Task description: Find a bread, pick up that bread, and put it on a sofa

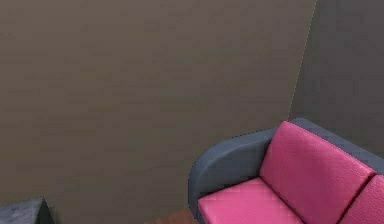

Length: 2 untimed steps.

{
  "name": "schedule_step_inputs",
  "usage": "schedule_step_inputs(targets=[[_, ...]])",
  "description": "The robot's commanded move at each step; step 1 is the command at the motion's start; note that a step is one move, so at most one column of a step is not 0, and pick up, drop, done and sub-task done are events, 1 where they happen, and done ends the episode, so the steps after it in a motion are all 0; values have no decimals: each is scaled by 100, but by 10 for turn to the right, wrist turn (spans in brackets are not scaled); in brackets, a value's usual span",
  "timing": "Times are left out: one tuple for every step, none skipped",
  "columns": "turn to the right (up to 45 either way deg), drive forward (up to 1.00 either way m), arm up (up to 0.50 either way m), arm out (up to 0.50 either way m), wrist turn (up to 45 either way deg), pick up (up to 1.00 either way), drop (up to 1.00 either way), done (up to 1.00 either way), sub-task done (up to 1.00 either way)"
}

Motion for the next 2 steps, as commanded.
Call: schedule_step_inputs(targets=[[-60,0,0,0,0,0,0,0,0],[0,0,0,44,0,0,0,0,0]])
